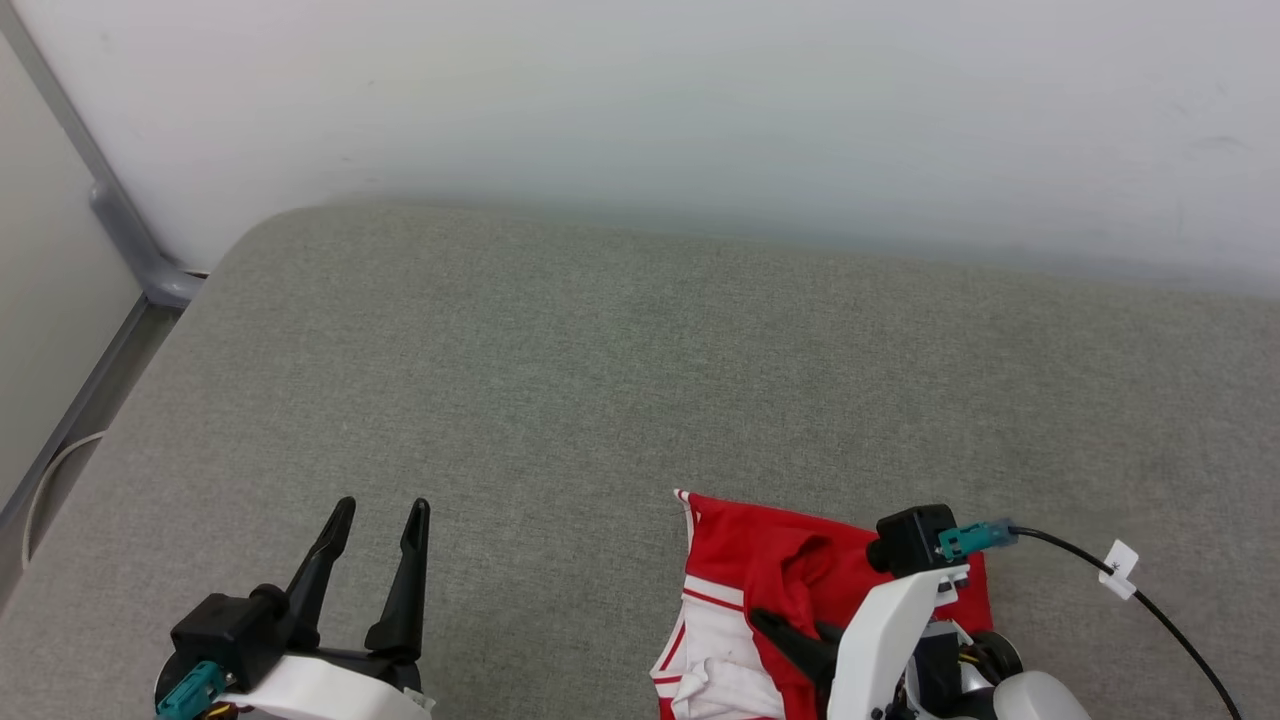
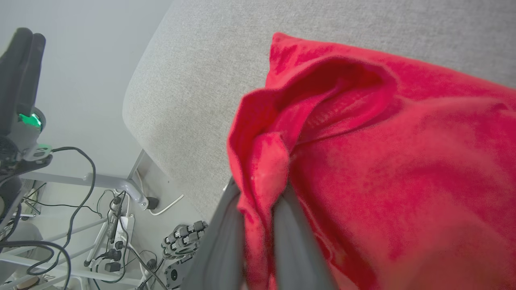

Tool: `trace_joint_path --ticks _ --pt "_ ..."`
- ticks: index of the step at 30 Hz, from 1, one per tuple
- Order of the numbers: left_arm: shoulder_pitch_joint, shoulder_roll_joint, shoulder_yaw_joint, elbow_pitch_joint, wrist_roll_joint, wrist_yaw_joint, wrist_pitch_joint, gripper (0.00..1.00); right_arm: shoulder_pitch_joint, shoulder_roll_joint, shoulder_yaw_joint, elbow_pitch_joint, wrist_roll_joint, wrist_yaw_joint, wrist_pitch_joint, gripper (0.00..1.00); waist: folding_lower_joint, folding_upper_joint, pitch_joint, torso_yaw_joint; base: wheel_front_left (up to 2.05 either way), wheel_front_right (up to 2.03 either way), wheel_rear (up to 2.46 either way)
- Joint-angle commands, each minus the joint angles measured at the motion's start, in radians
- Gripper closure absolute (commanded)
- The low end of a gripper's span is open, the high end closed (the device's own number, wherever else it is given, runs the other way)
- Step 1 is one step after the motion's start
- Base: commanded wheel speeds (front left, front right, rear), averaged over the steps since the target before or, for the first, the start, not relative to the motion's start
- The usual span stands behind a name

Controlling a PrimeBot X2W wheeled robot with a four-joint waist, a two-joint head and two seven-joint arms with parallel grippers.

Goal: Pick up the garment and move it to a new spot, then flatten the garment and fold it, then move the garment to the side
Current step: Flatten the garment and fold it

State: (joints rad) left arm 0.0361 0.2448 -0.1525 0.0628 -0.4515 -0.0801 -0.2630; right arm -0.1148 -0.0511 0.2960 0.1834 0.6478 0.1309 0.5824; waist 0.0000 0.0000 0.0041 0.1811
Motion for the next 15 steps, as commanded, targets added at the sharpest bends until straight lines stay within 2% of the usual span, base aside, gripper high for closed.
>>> trace_joint_path --ticks 1,2,8,13,15 --pt "-0.009 -0.001 0.000 0.003 0.007 -0.008 -0.002 0.00 -0.018 0.001 0.003 0.009 -0.001 -0.001 -0.011 0.35 0.0000 0.0000 0.004 0.004 0.00 0.00 0.00" --pt "-0.012 -0.003 0.000 0.003 0.008 -0.009 -0.002 0.00 -0.025 0.001 0.010 0.030 -0.002 -0.001 -0.027 0.00 0.0000 0.0000 0.007 0.007 0.00 0.00 0.00" --pt "-0.015 -0.012 0.003 0.009 0.013 -0.010 -0.002 0.00 -0.052 0.000 0.124 0.084 0.045 -0.001 -0.064 0.00 0.0000 0.0000 0.014 0.013 0.00 0.00 0.00" --pt "-0.011 -0.020 0.005 0.013 0.018 -0.012 -0.002 0.00 -0.078 0.001 0.152 0.099 0.080 -0.001 -0.104 0.00 0.0000 0.0000 0.010 0.004 0.00 0.00 0.00" --pt "-0.010 -0.020 0.005 0.012 0.021 -0.014 -0.002 0.00 -0.103 0.001 0.151 0.094 0.045 -0.001 -0.125 0.00 0.0000 0.0000 0.008 -0.002 0.00 0.00 0.00"
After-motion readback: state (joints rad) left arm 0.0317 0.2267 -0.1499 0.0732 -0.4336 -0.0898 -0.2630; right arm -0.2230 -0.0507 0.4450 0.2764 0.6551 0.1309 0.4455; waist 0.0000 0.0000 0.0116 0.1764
